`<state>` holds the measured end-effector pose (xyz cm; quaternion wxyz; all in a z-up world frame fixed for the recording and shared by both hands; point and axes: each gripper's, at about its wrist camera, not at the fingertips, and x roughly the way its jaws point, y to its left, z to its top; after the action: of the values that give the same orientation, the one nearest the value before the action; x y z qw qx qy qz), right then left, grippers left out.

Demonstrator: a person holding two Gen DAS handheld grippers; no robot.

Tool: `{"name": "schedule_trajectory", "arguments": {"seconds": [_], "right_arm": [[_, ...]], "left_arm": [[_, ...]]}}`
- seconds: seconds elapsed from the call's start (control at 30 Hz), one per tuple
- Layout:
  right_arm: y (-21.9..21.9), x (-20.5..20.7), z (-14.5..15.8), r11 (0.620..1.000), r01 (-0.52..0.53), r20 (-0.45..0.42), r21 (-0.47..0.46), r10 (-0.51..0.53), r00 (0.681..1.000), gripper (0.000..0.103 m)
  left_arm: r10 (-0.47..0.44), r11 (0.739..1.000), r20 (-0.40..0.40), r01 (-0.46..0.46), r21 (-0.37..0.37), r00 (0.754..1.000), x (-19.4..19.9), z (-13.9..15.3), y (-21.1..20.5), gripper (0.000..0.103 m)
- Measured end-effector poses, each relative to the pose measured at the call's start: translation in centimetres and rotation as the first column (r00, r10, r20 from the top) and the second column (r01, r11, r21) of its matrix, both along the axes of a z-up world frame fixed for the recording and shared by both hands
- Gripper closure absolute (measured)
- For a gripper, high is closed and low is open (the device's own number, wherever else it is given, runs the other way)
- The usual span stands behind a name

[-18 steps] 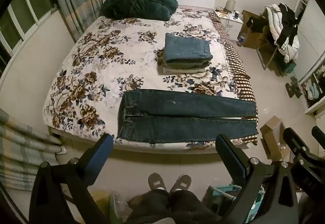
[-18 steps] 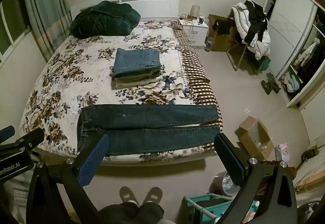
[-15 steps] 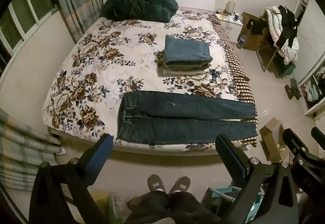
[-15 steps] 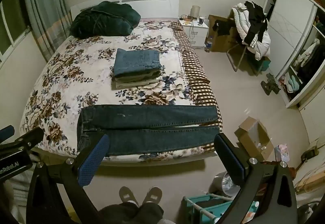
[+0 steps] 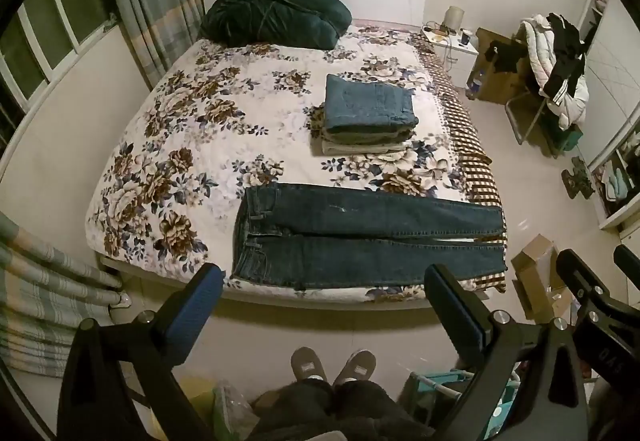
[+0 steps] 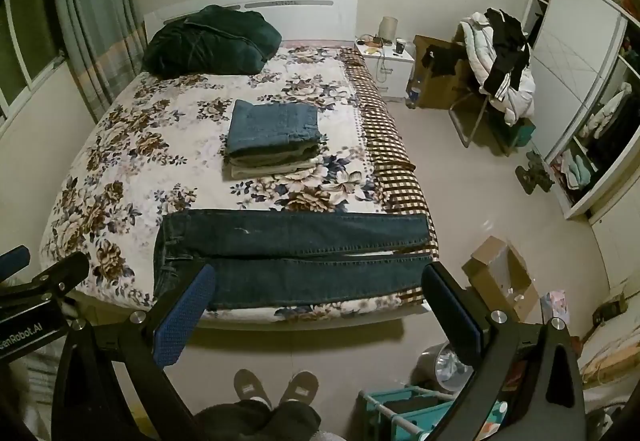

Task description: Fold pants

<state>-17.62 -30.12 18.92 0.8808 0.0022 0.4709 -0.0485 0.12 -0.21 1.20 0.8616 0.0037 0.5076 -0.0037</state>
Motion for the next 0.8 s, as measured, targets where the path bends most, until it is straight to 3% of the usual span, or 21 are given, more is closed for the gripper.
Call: {"name": "schedule_trajectory", "arguments": {"seconds": [0.8], "right_arm": [[0.1,-0.4,0.4,1.0,0.0,0.01,-0.004,0.0,1.0,0.0]], "left_arm": [[-0.007,1.0,0.01,0.007,0.004,1.0,0.6,1.4,-1.0,0.0]]}}
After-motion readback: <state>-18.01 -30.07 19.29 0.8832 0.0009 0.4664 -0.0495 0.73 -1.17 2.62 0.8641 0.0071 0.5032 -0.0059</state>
